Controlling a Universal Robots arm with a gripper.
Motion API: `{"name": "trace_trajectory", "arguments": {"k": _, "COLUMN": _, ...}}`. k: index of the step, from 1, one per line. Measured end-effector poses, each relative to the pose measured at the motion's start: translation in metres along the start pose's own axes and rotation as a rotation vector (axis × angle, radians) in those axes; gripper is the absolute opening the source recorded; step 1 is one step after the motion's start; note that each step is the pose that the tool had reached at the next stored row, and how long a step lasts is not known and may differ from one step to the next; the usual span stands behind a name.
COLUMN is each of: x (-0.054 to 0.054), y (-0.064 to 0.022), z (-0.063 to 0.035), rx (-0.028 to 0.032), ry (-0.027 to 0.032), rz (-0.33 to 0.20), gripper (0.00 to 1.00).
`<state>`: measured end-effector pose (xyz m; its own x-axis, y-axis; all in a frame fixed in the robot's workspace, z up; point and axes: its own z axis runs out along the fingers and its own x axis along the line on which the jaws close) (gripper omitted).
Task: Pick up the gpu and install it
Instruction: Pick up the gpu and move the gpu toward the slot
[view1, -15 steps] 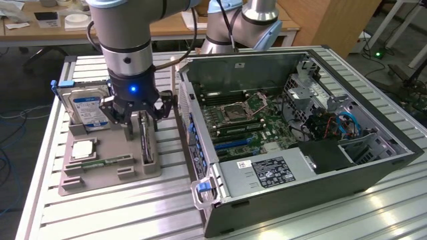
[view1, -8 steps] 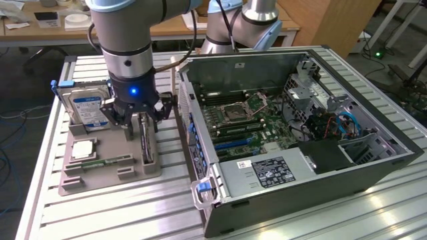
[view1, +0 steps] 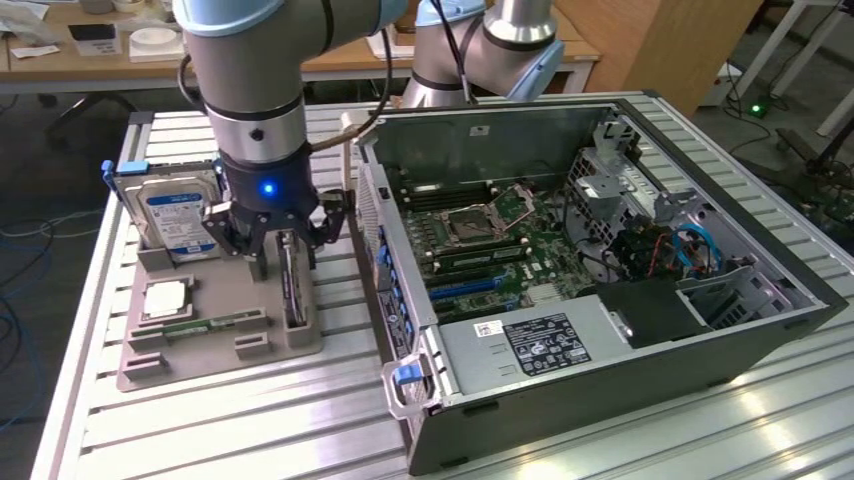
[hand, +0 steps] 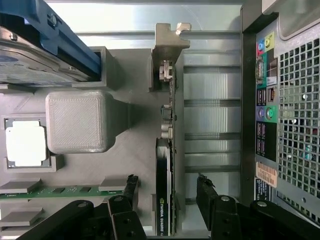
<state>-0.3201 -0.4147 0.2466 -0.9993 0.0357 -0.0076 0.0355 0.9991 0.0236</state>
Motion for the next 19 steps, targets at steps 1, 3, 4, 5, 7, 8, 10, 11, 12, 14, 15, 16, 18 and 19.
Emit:
{"name": "trace_trajectory", "arguments": {"k": 1, "x": 0.0, "y": 0.0, "z": 0.001, "rx": -0.0001, "ry": -0.0001, "rz": 0.0, "gripper": 0.59}}
{"name": "trace_trajectory", "arguments": {"k": 3, "x": 0.0, "y": -0.0001, "z": 0.0027, "rx": 0.0, "ry": 0.0, "rz": 0.0, "gripper": 0.59}}
{"name": "trace_trajectory", "arguments": {"k": 4, "x": 0.0, "y": -0.0001, "z": 0.0036, "rx": -0.0001, "ry": 0.0, "rz": 0.0, "gripper": 0.59}}
{"name": "trace_trajectory", "arguments": {"k": 5, "x": 0.0, "y": -0.0001, "z": 0.0045, "rx": 0.0, "ry": 0.0, "rz": 0.0, "gripper": 0.59}}
{"name": "trace_trajectory", "arguments": {"k": 7, "x": 0.0, "y": -0.0002, "z": 0.0064, "rx": -0.0001, "ry": -0.0001, "rz": 0.0, "gripper": 0.59}}
{"name": "trace_trajectory", "arguments": {"k": 8, "x": 0.0, "y": -0.0002, "z": 0.0073, "rx": -0.0001, "ry": -0.0001, "rz": 0.0, "gripper": 0.59}}
{"name": "trace_trajectory", "arguments": {"k": 10, "x": 0.0, "y": -0.0002, "z": 0.0093, "rx": -0.0001, "ry": -0.0001, "rz": 0.0, "gripper": 0.59}}
{"name": "trace_trajectory", "arguments": {"k": 11, "x": 0.0, "y": -0.0003, "z": 0.0118, "rx": -0.0001, "ry": -0.0002, "rz": 0.0, "gripper": 0.59}}
{"name": "trace_trajectory", "arguments": {"k": 12, "x": 0.0, "y": -0.0003, "z": 0.0132, "rx": -0.0001, "ry": -0.0002, "rz": 0.0, "gripper": 0.59}}
{"name": "trace_trajectory", "arguments": {"k": 14, "x": 0.0, "y": -0.0004, "z": 0.0181, "rx": 0.0, "ry": -0.0002, "rz": 0.0, "gripper": 0.59}}
{"name": "trace_trajectory", "arguments": {"k": 15, "x": 0.0, "y": -0.0005, "z": 0.0197, "rx": -0.0001, "ry": -0.0003, "rz": 0.0, "gripper": 0.59}}
{"name": "trace_trajectory", "arguments": {"k": 16, "x": 0.0, "y": -0.0005, "z": 0.0213, "rx": -0.0001, "ry": -0.0003, "rz": 0.0, "gripper": 0.59}}
{"name": "trace_trajectory", "arguments": {"k": 18, "x": 0.0, "y": -0.0005, "z": 0.0237, "rx": -0.0001, "ry": -0.0002, "rz": 0.0, "gripper": 0.59}}
{"name": "trace_trajectory", "arguments": {"k": 19, "x": 0.0, "y": -0.0005, "z": 0.0245, "rx": -0.0001, "ry": -0.0002, "rz": 0.0, "gripper": 0.59}}
